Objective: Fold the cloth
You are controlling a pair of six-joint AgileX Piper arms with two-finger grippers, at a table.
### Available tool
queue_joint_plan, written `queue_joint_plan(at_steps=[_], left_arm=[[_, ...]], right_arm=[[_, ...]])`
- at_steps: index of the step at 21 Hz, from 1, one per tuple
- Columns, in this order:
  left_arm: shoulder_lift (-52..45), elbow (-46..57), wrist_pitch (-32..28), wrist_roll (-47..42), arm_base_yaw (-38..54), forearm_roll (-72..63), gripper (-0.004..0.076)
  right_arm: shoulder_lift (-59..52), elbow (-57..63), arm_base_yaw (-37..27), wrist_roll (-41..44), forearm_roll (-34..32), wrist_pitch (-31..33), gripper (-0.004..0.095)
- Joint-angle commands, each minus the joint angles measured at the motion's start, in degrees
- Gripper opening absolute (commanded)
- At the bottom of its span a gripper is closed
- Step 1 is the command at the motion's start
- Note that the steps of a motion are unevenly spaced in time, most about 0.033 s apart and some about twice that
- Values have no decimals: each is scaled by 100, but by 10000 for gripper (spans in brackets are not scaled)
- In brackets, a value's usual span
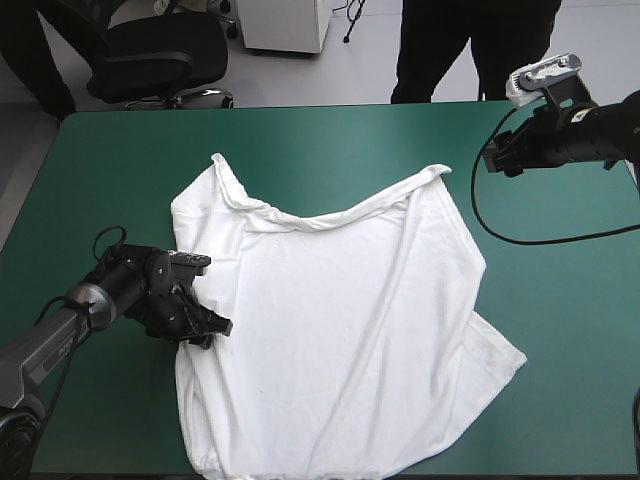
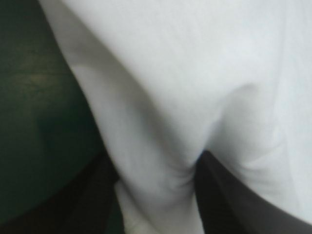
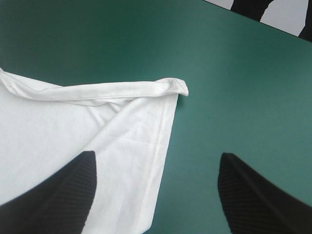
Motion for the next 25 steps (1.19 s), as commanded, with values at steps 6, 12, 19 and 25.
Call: queue_joint_plan(at_steps=[6, 12, 19, 25], left_arm=[[-326, 139, 81, -194, -21, 197, -18], [-780, -280, 349, -1484, 126, 2515, -17], [-370, -1859, -180, -1179, 1473, 2485, -17], [621, -3202, -194, -1074, 1768, 2510, -17]], right_arm=[[-245, -131, 7, 17, 81, -363, 645], [-245, -131, 7, 17, 123, -406, 631], [-245, -131, 7, 25, 215, -406, 631], [-245, -131, 7, 25, 285, -518, 630]])
